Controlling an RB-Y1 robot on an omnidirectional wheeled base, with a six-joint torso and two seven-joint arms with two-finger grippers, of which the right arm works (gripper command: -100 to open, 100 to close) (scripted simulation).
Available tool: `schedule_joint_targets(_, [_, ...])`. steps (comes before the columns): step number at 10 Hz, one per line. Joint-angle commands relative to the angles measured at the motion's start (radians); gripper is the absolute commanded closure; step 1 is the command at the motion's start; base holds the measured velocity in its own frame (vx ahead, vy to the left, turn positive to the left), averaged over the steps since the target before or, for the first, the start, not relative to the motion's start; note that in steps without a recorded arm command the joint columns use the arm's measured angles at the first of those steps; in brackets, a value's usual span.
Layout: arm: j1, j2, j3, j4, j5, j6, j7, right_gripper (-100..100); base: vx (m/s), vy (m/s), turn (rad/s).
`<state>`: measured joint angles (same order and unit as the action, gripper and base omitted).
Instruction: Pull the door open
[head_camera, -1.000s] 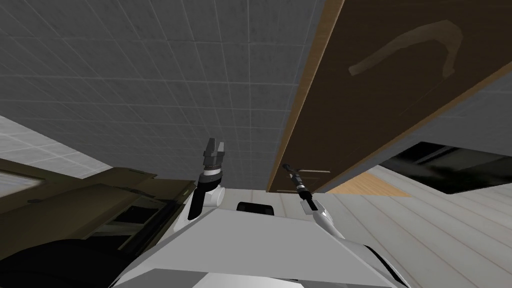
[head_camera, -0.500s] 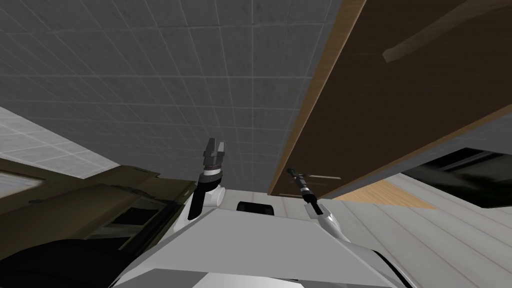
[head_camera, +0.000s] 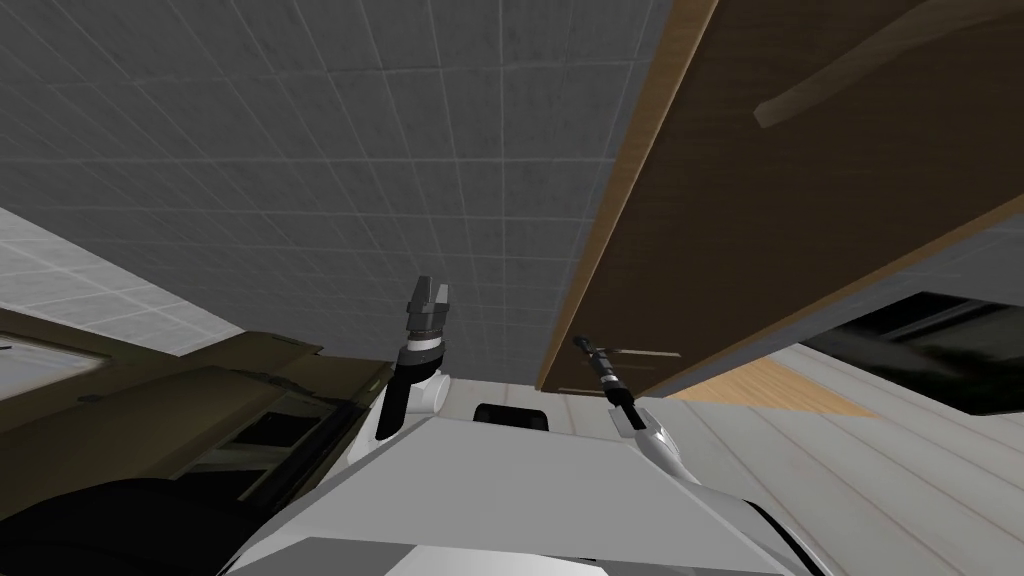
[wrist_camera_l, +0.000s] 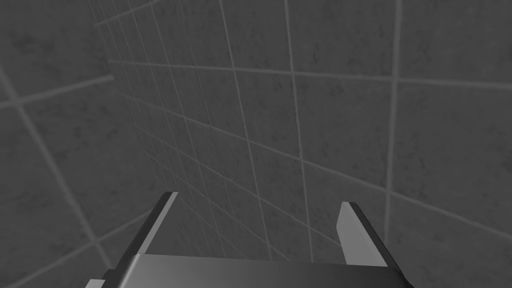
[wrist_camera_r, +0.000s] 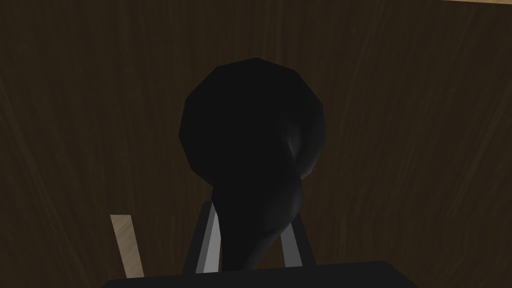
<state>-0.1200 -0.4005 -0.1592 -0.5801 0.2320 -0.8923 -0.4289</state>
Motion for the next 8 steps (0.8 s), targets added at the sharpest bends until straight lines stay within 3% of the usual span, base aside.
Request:
schedule_joint_targets(1, [0.014, -0.016, 0.006, 0.003, 0.012, -0.029, -0.021, 100, -0.095, -0.052, 0.141])
schedule_joint_targets(8, [0.068, -0.075, 0.027, 0.012, 0.059, -0.138, -0.101, 100, -0.173, -0.076, 0.108])
